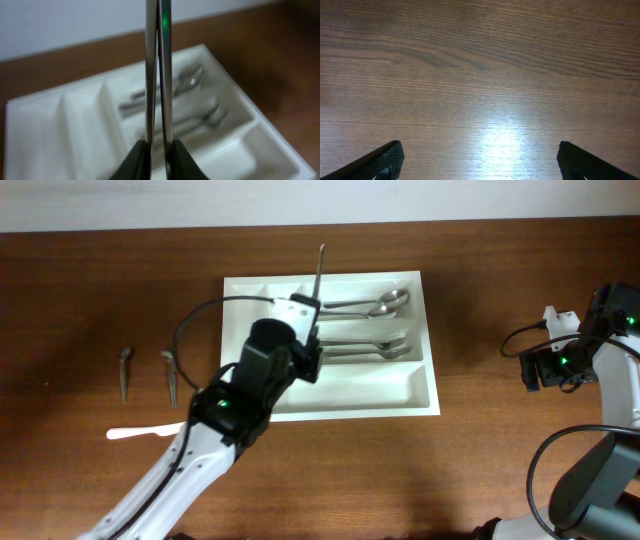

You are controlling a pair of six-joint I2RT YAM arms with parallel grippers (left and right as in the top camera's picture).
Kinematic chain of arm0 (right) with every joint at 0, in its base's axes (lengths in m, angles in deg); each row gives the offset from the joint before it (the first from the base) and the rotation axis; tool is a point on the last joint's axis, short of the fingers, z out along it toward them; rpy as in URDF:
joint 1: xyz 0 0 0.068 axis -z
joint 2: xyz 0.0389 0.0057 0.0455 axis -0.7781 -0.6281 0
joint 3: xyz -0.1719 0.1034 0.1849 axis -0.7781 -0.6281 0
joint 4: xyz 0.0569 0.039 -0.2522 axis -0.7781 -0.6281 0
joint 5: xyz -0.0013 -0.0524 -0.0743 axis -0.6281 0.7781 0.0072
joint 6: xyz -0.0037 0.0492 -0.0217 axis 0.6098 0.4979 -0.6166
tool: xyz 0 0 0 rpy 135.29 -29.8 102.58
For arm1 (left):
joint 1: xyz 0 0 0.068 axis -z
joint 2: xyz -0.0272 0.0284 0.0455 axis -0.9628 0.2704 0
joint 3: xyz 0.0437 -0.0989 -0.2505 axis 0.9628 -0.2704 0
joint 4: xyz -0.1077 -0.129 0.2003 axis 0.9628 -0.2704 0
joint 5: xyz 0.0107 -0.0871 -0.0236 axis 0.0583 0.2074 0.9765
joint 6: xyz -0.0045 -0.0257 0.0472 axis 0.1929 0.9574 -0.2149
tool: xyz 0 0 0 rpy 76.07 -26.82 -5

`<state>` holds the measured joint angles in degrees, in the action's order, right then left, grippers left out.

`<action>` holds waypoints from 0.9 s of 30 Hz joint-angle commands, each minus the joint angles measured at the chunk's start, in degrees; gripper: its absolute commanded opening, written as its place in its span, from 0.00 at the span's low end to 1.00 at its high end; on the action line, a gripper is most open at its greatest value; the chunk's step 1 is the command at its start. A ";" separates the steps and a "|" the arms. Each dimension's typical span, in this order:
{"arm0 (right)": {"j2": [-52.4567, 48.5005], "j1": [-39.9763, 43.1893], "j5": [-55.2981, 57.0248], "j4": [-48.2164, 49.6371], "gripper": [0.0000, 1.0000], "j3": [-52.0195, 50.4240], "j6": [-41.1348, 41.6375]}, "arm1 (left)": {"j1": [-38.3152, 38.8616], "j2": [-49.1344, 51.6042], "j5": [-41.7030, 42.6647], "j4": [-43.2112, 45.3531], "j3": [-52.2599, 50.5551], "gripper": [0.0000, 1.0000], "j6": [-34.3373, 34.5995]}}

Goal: Pack container
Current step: 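Lift the metal sticks and carry them over the tray with the left gripper, then lower the metal sticks into the tray's bottom long compartment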

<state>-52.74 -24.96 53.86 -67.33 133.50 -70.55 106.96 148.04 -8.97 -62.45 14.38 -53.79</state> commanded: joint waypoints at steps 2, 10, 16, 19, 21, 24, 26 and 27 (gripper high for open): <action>0.07 0.15 -0.13 0.00 0.99 0.00 0.04 | 2.08 5.11 2.82 5.49 0.57 0.17 9.64; 0.07 0.15 -0.13 0.00 0.99 0.00 0.04 | 5.31 11.93 8.04 7.96 0.57 0.16 16.11; 0.07 0.13 -0.13 0.00 0.99 0.00 0.04 | 6.32 15.54 8.04 8.33 0.57 0.06 30.34; 0.07 0.15 -0.13 0.00 0.99 0.00 0.04 | 6.32 15.85 8.02 10.14 0.57 0.06 39.63; 0.07 0.15 -0.13 0.00 0.99 0.00 0.04 | 6.32 15.85 8.02 12.50 0.57 0.06 46.34; 0.07 0.13 -0.13 0.00 0.99 0.00 0.04 | 6.29 15.85 8.00 14.47 0.57 0.07 57.24; 0.07 0.13 -0.13 0.00 0.99 0.00 0.04 | 6.29 15.85 8.02 14.91 0.57 0.08 64.22; 0.07 0.13 -0.13 0.00 0.99 0.00 0.04 | 6.29 15.85 8.04 15.06 0.57 0.08 66.75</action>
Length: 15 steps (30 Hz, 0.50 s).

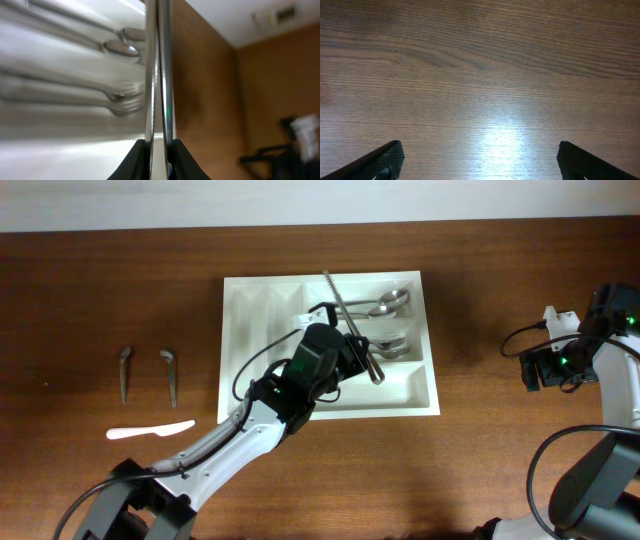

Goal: Pack container
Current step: 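Lower the metal sticks into the tray's bottom long compartment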

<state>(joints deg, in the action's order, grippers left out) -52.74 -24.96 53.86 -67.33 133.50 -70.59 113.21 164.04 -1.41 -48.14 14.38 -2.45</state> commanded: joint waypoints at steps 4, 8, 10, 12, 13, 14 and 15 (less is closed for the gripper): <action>0.07 0.13 -0.13 0.00 0.99 0.00 0.09 | 0.11 -0.15 0.94 0.72 0.57 0.02 28.55; 0.07 0.13 -0.13 0.00 0.99 0.00 0.09 | 0.13 -0.15 1.14 0.72 0.57 0.03 39.21; 0.07 0.15 -0.13 0.00 0.99 0.00 0.09 | 0.24 -0.15 1.11 0.57 0.57 0.03 39.45; 0.07 0.13 -0.13 0.00 0.99 0.00 0.09 | 0.87 -0.15 1.14 -1.44 0.57 0.02 40.11; 0.07 0.13 -0.13 0.00 0.99 0.00 0.09 | 1.29 -0.15 1.31 -2.93 0.57 0.02 41.33; 0.07 0.13 -0.13 0.00 0.99 0.00 0.09 | 1.88 -0.15 1.36 -5.07 0.57 0.02 43.58; 0.07 0.13 -0.13 0.00 0.99 0.00 0.09 | 2.43 -0.15 1.31 -7.37 0.57 0.03 46.18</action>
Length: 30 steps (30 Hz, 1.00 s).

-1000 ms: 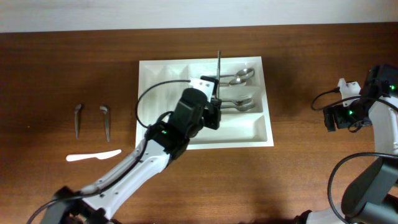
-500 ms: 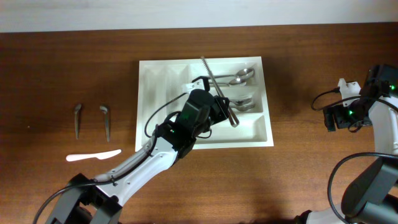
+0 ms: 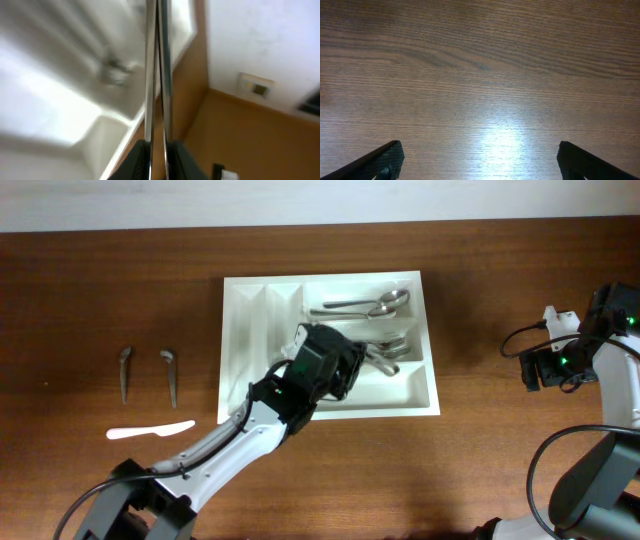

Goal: Pack container
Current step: 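Lower the metal sticks into the tray's bottom long compartment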

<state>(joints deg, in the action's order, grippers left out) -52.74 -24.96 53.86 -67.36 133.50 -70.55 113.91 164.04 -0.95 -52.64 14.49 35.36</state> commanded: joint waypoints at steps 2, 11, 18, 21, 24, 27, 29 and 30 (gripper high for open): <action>0.07 0.13 -0.13 0.02 0.99 0.00 0.04 | 2.67 -0.15 0.83 -6.86 0.46 0.02 12.57; 0.07 0.13 -0.13 0.02 0.99 0.00 0.04 | 3.28 -0.15 -1.31 -12.72 0.46 0.03 17.09; 0.07 0.13 -0.13 0.02 0.99 0.00 0.04 | 3.28 -0.15 -3.28 -17.31 0.46 0.02 17.09; 0.07 0.13 -0.13 0.02 0.98 0.00 0.04 | 3.28 -0.15 -3.74 -17.81 0.46 0.02 17.09; 0.07 0.13 -0.13 0.02 0.99 0.00 0.04 | 3.28 -0.15 -3.87 -17.81 0.46 0.02 17.09; 0.07 0.13 -0.13 0.02 0.99 0.00 0.04 | 3.45 -0.15 -0.81 -17.75 0.46 0.02 17.11; 0.07 0.13 -0.13 0.02 0.99 0.00 0.04 | 4.11 -0.15 1.05 -17.77 0.46 0.02 17.09; 0.07 0.13 -0.15 0.02 0.99 0.00 0.04 | 4.59 -0.17 1.38 -17.75 0.46 0.02 17.11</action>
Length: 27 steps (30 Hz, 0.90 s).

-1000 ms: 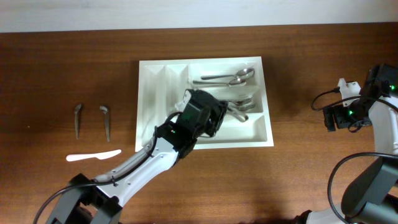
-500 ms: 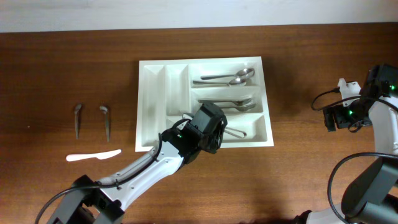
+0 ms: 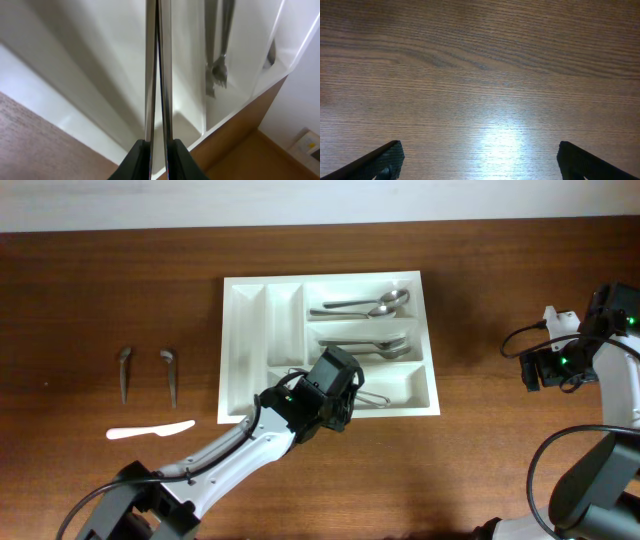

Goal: Pack container
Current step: 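Lower the metal sticks into the tray's bottom long compartment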

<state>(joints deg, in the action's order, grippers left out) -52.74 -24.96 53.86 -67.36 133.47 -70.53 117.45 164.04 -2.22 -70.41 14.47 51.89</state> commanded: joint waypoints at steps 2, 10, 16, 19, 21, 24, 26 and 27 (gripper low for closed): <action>0.07 0.13 -0.13 0.02 0.99 0.02 0.02 | 2.08 -0.17 2.67 0.00 0.48 0.02 0.59; 0.07 0.15 -0.13 0.02 0.99 0.02 0.02 | 2.62 -0.15 1.73 -0.28 0.48 0.02 0.59; 0.07 0.13 -0.13 0.02 0.99 0.02 0.02 | 2.60 -0.15 -0.92 -1.09 0.48 0.02 0.59; 0.07 0.15 -0.13 0.02 0.98 0.02 0.02 | 2.56 -0.15 -1.36 -1.11 0.48 0.07 0.59; 0.07 0.13 -0.13 0.02 0.99 0.02 0.02 | 2.56 -0.11 -2.34 -1.11 0.48 0.17 0.59; 0.07 0.13 -0.13 0.02 0.99 0.02 0.02 | 2.56 0.33 -2.89 -1.09 0.48 0.17 0.59; 0.07 0.13 -0.13 0.02 0.99 0.02 0.02 | 2.56 0.63 -2.84 -1.07 0.48 0.17 0.59; 0.07 0.15 -0.13 0.02 0.99 0.02 0.02 | 2.58 0.74 -2.84 -1.01 0.48 0.17 0.59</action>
<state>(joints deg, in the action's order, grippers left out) -52.74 -24.96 53.86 -67.33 133.47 -70.53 120.05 164.06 -3.70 -71.46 14.47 51.91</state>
